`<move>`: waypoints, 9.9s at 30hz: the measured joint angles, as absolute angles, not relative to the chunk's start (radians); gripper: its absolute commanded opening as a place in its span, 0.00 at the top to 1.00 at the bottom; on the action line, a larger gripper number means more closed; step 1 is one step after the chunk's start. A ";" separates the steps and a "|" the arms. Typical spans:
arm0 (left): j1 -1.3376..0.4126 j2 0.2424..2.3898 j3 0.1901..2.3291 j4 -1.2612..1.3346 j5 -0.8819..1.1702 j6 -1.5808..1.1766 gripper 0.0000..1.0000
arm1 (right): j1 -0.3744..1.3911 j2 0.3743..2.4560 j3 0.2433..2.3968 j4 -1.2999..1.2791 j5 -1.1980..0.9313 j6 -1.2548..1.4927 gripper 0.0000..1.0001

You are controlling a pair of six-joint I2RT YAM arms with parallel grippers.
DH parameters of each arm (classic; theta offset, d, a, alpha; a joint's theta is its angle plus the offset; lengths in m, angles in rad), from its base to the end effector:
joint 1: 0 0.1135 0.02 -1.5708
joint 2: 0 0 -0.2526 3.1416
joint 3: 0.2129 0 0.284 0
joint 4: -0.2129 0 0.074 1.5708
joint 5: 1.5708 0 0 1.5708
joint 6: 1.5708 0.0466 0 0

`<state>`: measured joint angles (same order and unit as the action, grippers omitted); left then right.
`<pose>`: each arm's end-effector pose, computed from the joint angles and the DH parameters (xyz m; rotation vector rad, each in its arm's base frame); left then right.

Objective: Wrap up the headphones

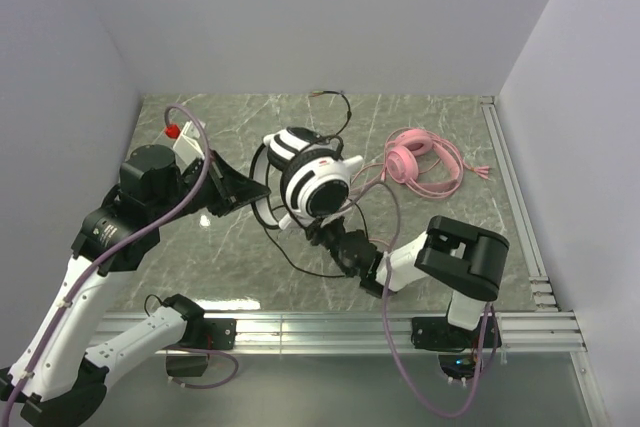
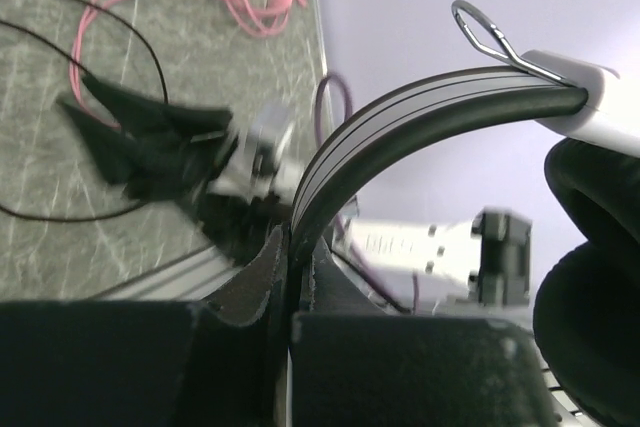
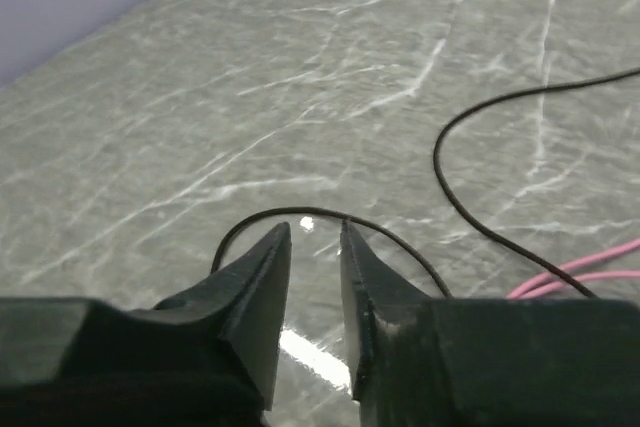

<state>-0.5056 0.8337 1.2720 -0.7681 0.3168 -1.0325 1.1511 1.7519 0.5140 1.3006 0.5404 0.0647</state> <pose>0.1575 -0.1038 0.4344 -0.3166 2.0981 -1.2898 0.1550 0.2885 0.1264 -0.3915 1.4931 0.5638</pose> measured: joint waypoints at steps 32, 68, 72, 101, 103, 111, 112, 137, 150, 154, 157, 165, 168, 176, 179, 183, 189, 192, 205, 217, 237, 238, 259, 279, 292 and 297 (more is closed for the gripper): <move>-0.724 0.769 0.876 -0.630 0.357 -0.558 1.00 | 0.623 1.642 0.489 1.305 -0.287 0.598 0.90; -1.001 1.205 1.083 -0.644 -0.867 -0.142 1.00 | 0.545 1.426 1.019 -0.035 -0.372 0.284 1.00; -1.002 1.235 1.113 -0.651 -0.949 -0.112 1.00 | 0.545 1.423 1.044 -0.091 -0.347 0.268 1.00; -0.686 1.478 1.550 -0.484 -1.236 0.049 1.00 | 0.717 1.377 1.175 -0.371 -0.442 0.155 1.00; -0.671 1.488 1.580 -0.503 -1.209 0.013 1.00 | 0.730 1.375 1.174 -0.357 -0.476 0.144 1.00; -0.599 1.484 1.653 -0.527 -1.143 -0.069 1.00 | 0.769 1.290 1.140 -0.255 -0.601 0.113 1.00; -0.596 1.484 1.646 -0.529 -1.139 -0.072 1.00 | 0.771 1.272 1.132 -0.245 -0.607 0.114 1.00; -0.713 1.410 1.181 -0.422 -0.780 -0.275 1.00 | 0.773 1.012 0.997 -0.105 -0.451 0.175 1.00; -0.797 1.345 1.069 -0.326 -0.748 -0.339 1.00 | 0.759 0.936 0.970 -0.076 -0.381 0.201 1.00; -0.801 1.265 1.038 -0.327 -0.690 -0.358 1.00 | 0.713 0.936 0.948 -0.059 -0.382 0.237 1.00; -0.801 1.180 1.018 -0.324 -0.641 -0.364 1.00 | 0.674 0.939 0.936 -0.053 -0.388 0.270 1.00; -0.801 1.071 0.957 -0.284 -0.445 -0.357 1.00 | 0.535 0.954 0.864 0.078 -0.520 0.393 1.00; -0.801 1.072 0.897 -0.267 -0.373 -0.342 1.00 | 0.493 0.979 0.840 0.133 -0.579 0.441 1.00; -0.892 1.118 0.814 -0.268 -0.408 -0.274 1.00 | 0.438 1.047 0.812 0.296 -0.753 0.566 1.00; -0.928 1.184 0.826 -0.248 -0.456 -0.271 1.00 | 0.438 1.068 0.812 0.347 -0.813 0.605 1.00; -0.940 1.245 0.831 -0.244 -0.525 -0.252 1.00 | 0.438 1.082 0.812 0.374 -0.878 0.639 1.00; -0.933 1.374 0.969 -0.295 -0.677 -0.230 1.00 | 0.438 1.052 0.812 0.373 -0.920 0.667 1.00; -0.905 1.390 1.034 -0.299 -0.691 -0.220 1.00 | 0.436 1.009 0.812 0.373 -0.932 0.681 1.00; -0.828 1.588 1.358 -0.356 -0.860 -0.260 1.00 | 0.472 0.925 0.819 0.373 -0.966 0.731 1.00; -0.792 1.639 1.396 -0.382 -0.832 -0.256 1.00 | 0.482 0.911 0.901 0.128 -0.854 0.653 1.00; -0.779 1.218 1.183 -0.726 -0.088 -0.198 1.00 | 0.446 1.010 0.959 -0.220 -0.468 0.399 1.00; -0.772 1.209 1.183 -0.724 -0.090 -0.196 1.00 | 0.446 1.010 0.968 -0.233 -0.478 0.398 1.00; -0.613 1.388 1.276 -0.637 -0.110 -0.220 1.00 | 0.444 0.871 1.102 -0.387 -0.709 0.468 0.98; -0.613 1.404 1.148 -0.384 -0.126 -0.323 1.00 | 0.444 0.947 1.038 -0.166 -0.724 0.793 1.00; -0.616 1.301 1.096 -0.322 -0.140 -0.353 1.00 | 0.371 0.891 0.997 -0.141 -0.649 0.893 1.00; -0.616 1.271 1.060 -0.295 -0.111 -0.348 1.00 | 0.312 0.885 0.938 -0.085 -0.657 0.952 1.00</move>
